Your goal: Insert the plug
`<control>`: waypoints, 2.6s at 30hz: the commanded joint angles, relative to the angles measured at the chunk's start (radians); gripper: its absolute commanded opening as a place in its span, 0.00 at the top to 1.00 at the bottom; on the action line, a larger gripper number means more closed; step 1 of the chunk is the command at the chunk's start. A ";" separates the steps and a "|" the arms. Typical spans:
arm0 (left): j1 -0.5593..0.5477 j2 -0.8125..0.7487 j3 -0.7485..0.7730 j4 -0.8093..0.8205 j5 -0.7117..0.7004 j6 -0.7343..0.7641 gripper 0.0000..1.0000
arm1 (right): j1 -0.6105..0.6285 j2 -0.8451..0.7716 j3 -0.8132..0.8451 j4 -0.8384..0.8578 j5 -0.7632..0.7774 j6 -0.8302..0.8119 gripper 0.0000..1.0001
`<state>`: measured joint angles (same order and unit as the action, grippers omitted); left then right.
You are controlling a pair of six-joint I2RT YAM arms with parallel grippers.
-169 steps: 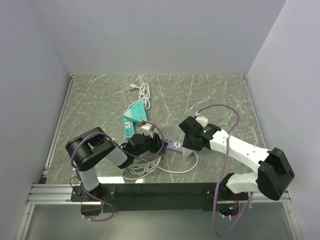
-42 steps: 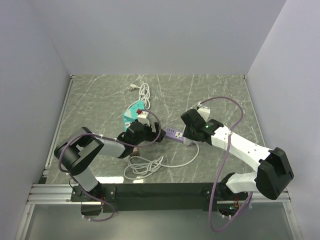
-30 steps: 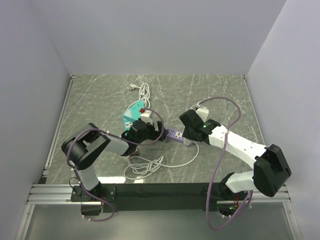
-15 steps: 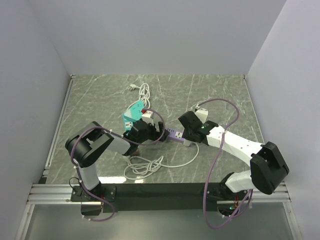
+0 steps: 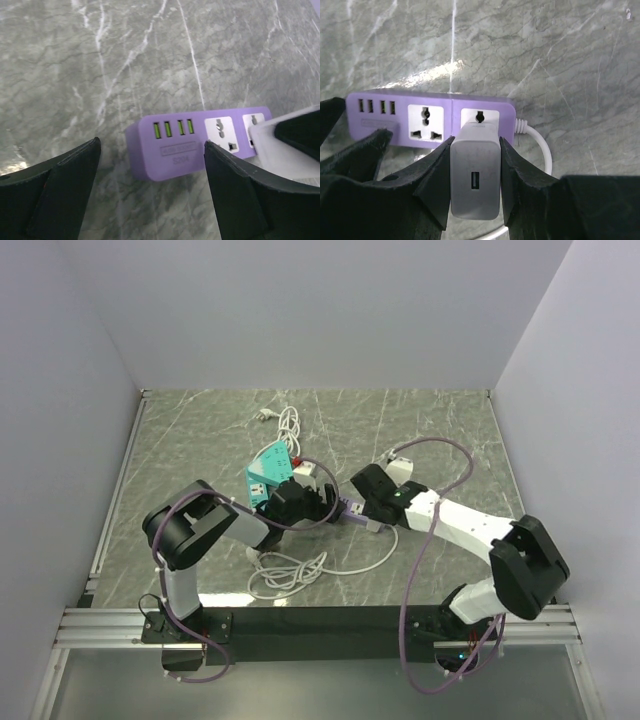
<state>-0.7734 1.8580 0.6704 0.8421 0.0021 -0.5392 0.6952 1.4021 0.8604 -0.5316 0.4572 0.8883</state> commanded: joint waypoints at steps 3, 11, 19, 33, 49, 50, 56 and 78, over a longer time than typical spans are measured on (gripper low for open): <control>-0.024 0.018 0.005 0.018 -0.001 0.001 0.10 | 0.067 0.127 0.048 -0.080 0.086 0.057 1.00; -0.027 0.021 -0.003 0.023 0.001 -0.002 0.11 | 0.145 0.156 0.040 -0.134 0.141 0.144 1.00; -0.027 0.036 0.009 0.006 0.001 -0.001 0.12 | 0.150 0.084 0.025 -0.108 0.127 0.123 0.98; -0.030 0.049 0.009 0.011 0.001 -0.002 0.17 | 0.148 0.043 0.063 -0.097 0.120 0.052 0.11; -0.032 -0.157 -0.074 -0.020 -0.116 -0.016 0.04 | 0.148 -0.307 0.057 -0.140 0.215 -0.084 0.11; -0.032 -0.190 -0.080 -0.040 -0.135 -0.016 0.03 | 0.148 -0.342 0.051 -0.116 0.207 -0.119 0.11; -0.027 -0.351 -0.124 -0.130 -0.235 -0.018 0.01 | 0.162 -0.430 0.003 0.047 0.109 -0.280 0.15; 0.137 -1.290 -0.341 -0.992 -0.668 -0.278 0.01 | 0.326 0.217 0.298 0.347 -0.299 -0.335 0.19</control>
<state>-0.6426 0.6312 0.3519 -0.0055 -0.5976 -0.7681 1.0073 1.5562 1.0847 -0.2455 0.2420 0.5529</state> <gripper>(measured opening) 0.994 0.811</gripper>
